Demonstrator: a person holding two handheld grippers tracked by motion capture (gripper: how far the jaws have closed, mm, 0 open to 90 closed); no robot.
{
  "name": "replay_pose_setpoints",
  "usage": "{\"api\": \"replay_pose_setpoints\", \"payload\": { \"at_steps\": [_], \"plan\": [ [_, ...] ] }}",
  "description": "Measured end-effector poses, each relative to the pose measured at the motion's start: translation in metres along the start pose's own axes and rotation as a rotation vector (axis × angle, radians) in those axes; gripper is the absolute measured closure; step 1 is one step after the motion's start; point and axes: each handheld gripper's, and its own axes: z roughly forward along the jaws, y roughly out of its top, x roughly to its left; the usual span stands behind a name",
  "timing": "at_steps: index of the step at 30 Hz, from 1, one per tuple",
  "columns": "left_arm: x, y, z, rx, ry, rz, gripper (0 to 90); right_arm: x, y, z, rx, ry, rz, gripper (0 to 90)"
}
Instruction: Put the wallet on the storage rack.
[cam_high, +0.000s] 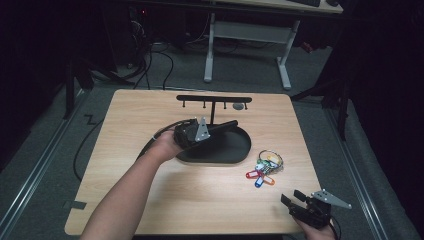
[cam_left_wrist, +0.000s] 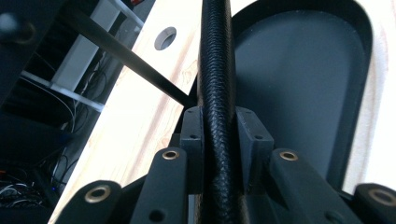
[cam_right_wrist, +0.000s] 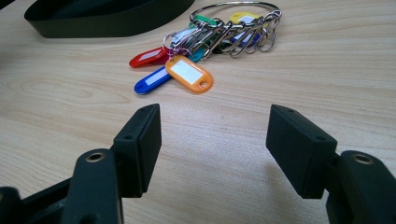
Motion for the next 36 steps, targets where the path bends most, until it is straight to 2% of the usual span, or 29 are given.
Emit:
{"api": "replay_pose_setpoints", "payload": {
  "at_steps": [6,10,12,17,19,21,23,24,26,30,36],
  "plan": [
    [0.0,-0.002,0.006,-0.012,-0.004,0.004,75.3,-0.001,-0.001,0.0,-0.001,-0.001,0.001,36.5],
    [-0.005,-0.004,0.007,-0.01,-0.014,0.035,75.2,-0.001,-0.001,0.0,-0.001,-0.001,-0.001,36.5],
    [-0.009,-0.006,0.007,0.003,-0.027,0.069,75.0,-0.001,-0.001,0.0,0.0,-0.001,-0.002,36.5],
    [-0.011,-0.01,0.005,0.002,-0.048,0.064,74.7,0.0,-0.001,0.0,0.005,-0.001,-0.003,36.5],
    [-0.013,-0.014,0.004,0.009,-0.055,0.073,74.3,0.0,-0.001,0.0,0.007,-0.001,-0.005,36.5],
    [-0.015,-0.019,0.004,0.028,-0.071,0.081,73.9,0.0,-0.001,0.001,0.008,-0.002,-0.006,36.5],
    [-0.016,-0.026,0.004,0.041,-0.103,0.068,73.5,0.001,-0.001,0.001,0.008,-0.003,-0.005,36.5],
    [-0.017,-0.029,0.003,0.036,-0.103,0.076,73.3,0.001,-0.001,0.001,0.01,-0.002,-0.007,36.5],
    [-0.018,-0.033,0.002,0.023,-0.11,0.065,73.1,0.001,-0.001,0.002,0.013,-0.002,-0.012,36.5],
    [-0.021,-0.035,0.0,0.032,-0.116,0.067,72.1,0.002,-0.001,0.003,0.018,-0.001,-0.01,36.5],
    [-0.027,-0.038,-0.003,0.05,-0.133,0.093,70.9,0.003,-0.001,0.004,0.02,0.001,-0.016,36.5]
  ]
}}
